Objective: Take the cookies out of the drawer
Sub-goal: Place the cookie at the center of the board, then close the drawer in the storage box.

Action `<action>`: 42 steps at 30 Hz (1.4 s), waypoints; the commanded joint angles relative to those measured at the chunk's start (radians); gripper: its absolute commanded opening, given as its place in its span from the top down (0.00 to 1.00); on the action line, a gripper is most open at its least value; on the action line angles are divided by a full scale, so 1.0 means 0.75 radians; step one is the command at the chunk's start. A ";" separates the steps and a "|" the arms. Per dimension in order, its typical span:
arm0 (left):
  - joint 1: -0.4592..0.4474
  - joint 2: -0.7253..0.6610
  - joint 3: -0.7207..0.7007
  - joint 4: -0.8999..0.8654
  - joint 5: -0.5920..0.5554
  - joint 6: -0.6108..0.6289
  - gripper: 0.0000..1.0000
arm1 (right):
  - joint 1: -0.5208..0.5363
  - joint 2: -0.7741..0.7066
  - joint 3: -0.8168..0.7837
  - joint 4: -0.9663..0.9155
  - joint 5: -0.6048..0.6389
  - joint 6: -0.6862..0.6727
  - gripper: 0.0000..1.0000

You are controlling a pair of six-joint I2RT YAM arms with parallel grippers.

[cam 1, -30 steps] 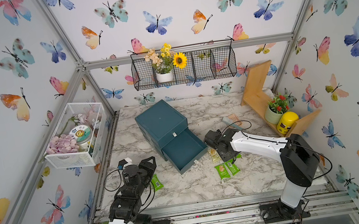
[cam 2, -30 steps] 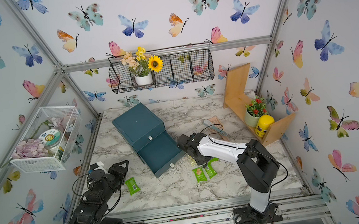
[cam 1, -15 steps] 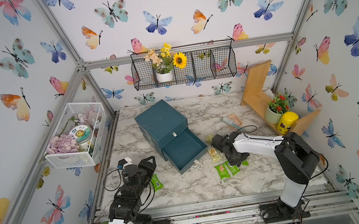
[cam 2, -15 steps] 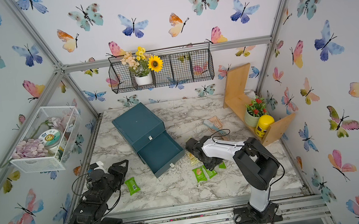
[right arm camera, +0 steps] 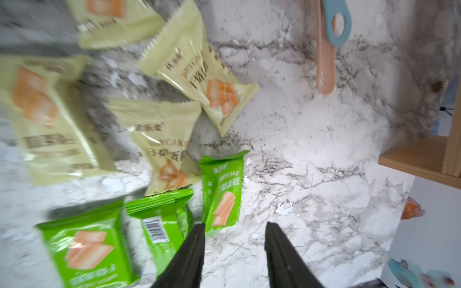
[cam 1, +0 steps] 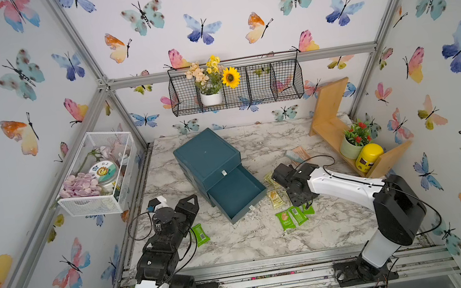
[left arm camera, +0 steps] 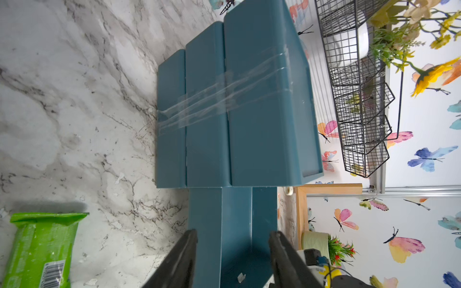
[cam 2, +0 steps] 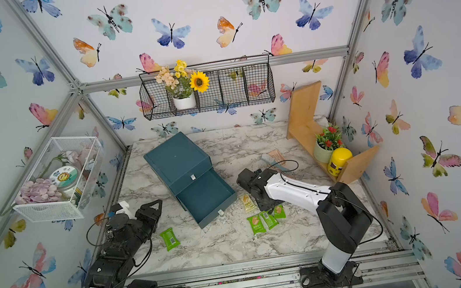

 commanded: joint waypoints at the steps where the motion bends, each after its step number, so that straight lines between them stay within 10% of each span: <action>1: 0.005 0.050 0.077 0.007 -0.025 0.090 0.45 | -0.005 -0.105 0.012 0.043 -0.133 -0.037 0.55; 12: 0.010 0.290 0.361 -0.023 0.023 0.202 0.33 | 0.084 -0.441 -0.343 0.765 -0.853 -0.255 0.59; 22: 0.020 0.505 0.528 -0.093 -0.024 0.194 0.15 | 0.288 -0.509 -0.789 1.503 -0.778 -0.556 0.51; 42: 0.038 0.697 0.533 0.015 -0.031 0.186 0.08 | 0.378 -0.068 -0.684 2.056 -0.453 -0.383 0.49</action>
